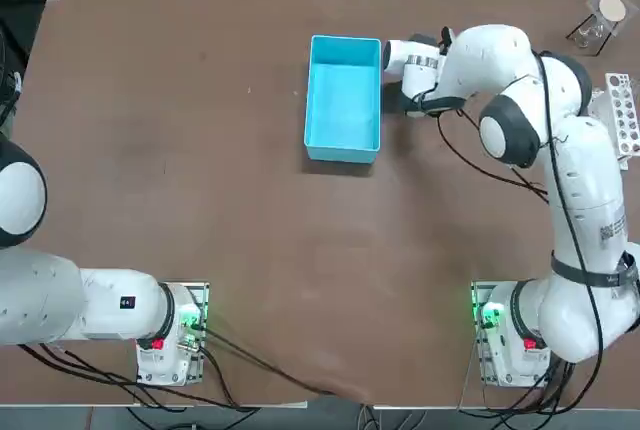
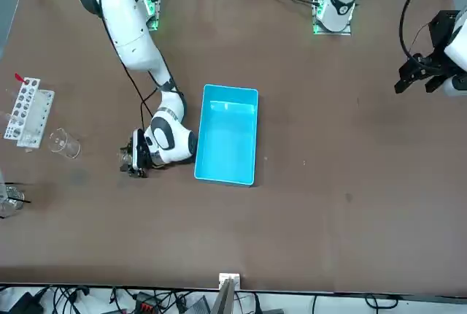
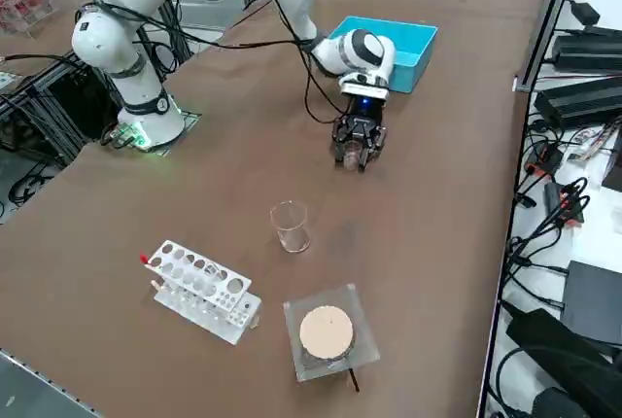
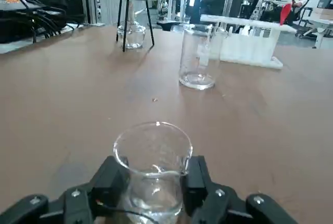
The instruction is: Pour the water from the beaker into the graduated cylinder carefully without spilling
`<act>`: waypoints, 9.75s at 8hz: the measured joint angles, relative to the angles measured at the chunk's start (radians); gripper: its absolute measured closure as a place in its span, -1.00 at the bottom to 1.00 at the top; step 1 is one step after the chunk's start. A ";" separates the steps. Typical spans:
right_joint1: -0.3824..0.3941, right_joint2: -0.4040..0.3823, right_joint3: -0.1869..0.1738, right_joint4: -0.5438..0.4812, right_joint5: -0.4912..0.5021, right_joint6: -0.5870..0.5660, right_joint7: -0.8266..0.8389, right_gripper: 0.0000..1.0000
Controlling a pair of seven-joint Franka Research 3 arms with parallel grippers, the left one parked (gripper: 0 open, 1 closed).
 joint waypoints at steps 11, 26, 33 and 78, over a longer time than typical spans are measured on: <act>-0.438 -0.496 -0.001 -0.275 0.371 0.188 -0.454 -0.22; -0.756 -0.528 0.002 -0.287 0.992 0.363 -1.287 -0.22; -0.764 -0.528 0.006 -0.287 1.024 0.363 -1.349 -0.22; -0.029 -0.059 0.022 -0.013 0.191 0.010 0.034 -1.00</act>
